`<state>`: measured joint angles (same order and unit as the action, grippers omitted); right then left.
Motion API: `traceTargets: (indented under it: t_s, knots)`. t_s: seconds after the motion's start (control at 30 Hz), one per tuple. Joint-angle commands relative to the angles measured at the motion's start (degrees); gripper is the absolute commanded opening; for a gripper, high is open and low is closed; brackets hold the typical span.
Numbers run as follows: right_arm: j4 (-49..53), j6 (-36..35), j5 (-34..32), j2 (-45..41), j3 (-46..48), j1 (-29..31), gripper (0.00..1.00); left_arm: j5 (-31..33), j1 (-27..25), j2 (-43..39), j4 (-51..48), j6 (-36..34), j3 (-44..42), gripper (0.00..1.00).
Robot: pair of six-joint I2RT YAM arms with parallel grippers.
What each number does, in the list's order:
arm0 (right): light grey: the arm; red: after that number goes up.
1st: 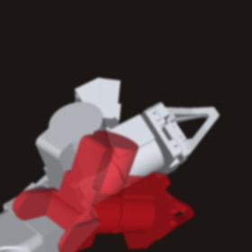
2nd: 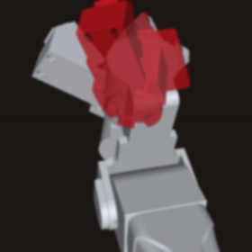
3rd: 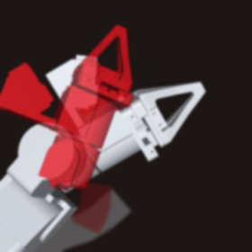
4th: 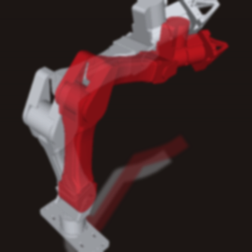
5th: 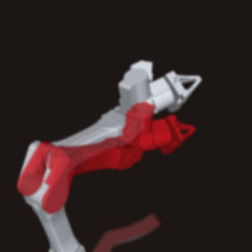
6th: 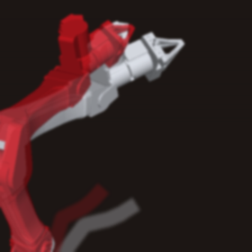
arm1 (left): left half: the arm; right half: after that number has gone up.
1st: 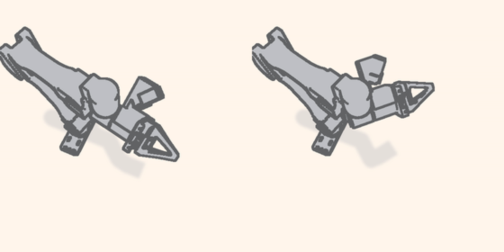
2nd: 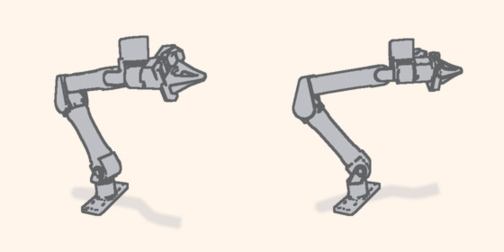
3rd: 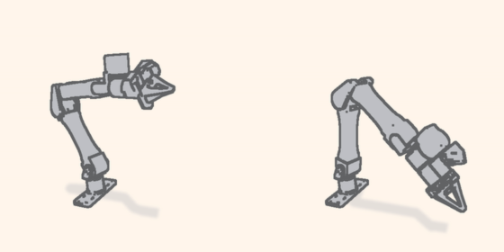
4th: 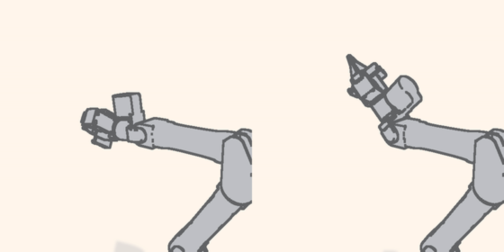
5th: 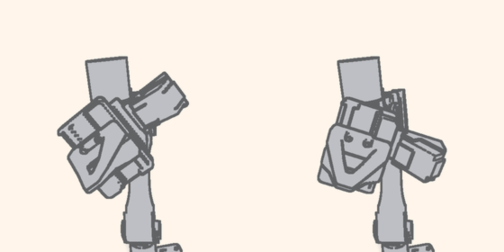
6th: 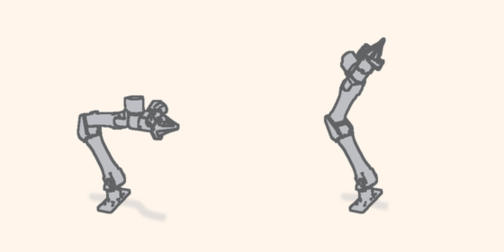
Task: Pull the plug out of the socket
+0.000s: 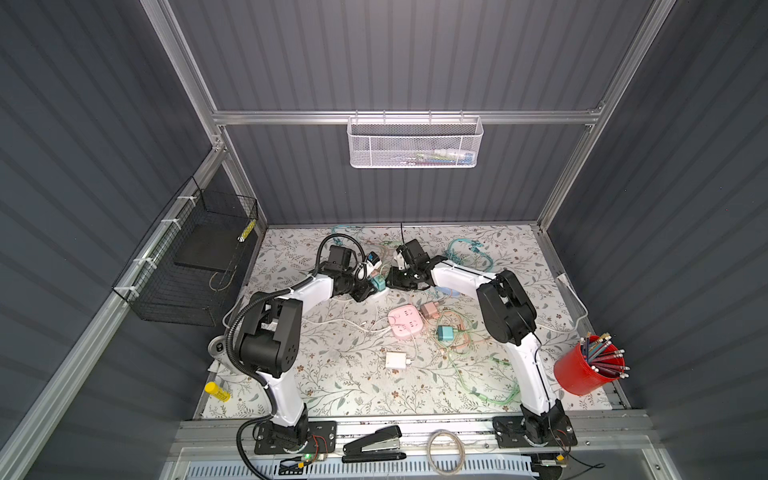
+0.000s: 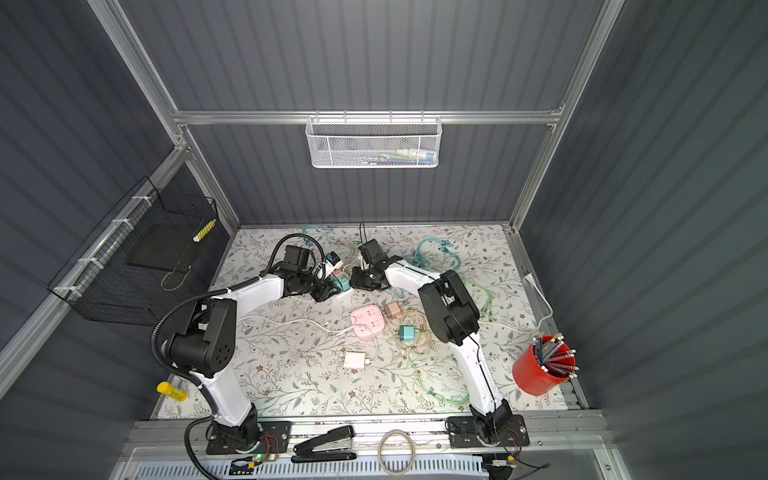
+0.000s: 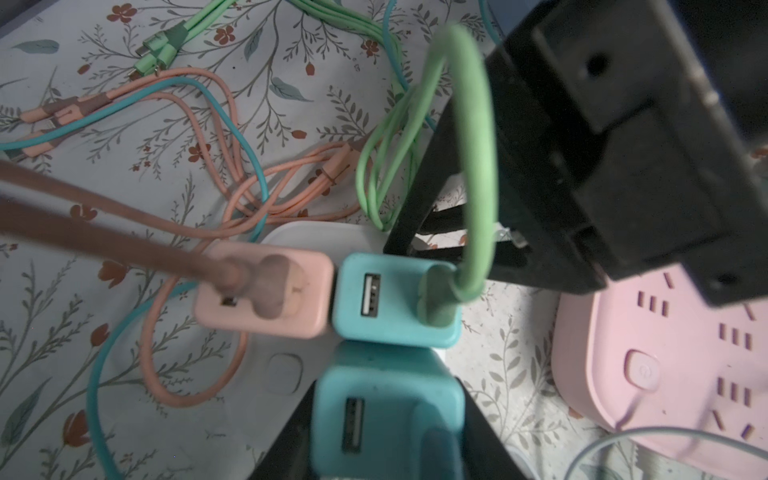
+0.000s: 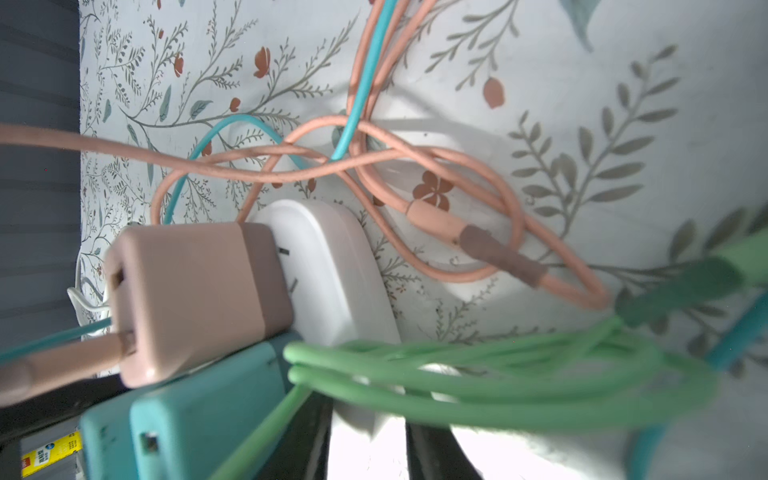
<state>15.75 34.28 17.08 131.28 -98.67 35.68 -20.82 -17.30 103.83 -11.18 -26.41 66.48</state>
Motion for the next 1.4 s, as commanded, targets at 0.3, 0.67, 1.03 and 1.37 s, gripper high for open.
traceTargets:
  t_s: [0.3, 0.67, 1.03, 1.37]
  knots:
    - [5.2, 0.7, -1.8, -0.2, 4.9, 0.9, 0.32, 1.5, -0.1, -4.0, -2.7, -0.2, 1.8, 0.28]
    - [3.6, 0.5, -0.2, -1.4, 5.0, 0.9, 0.40, 5.4, 0.3, -5.8, -2.6, 2.0, -0.8, 0.28]
    - [3.0, -0.3, 0.1, -3.2, 6.1, 0.8, 0.45, 3.8, 3.7, -8.6, 1.2, 8.1, -3.6, 0.29]
    - [3.5, -1.6, -0.4, -5.2, 6.2, 0.8, 0.49, 4.4, 7.6, -7.8, 1.1, 12.7, -3.9, 0.29]
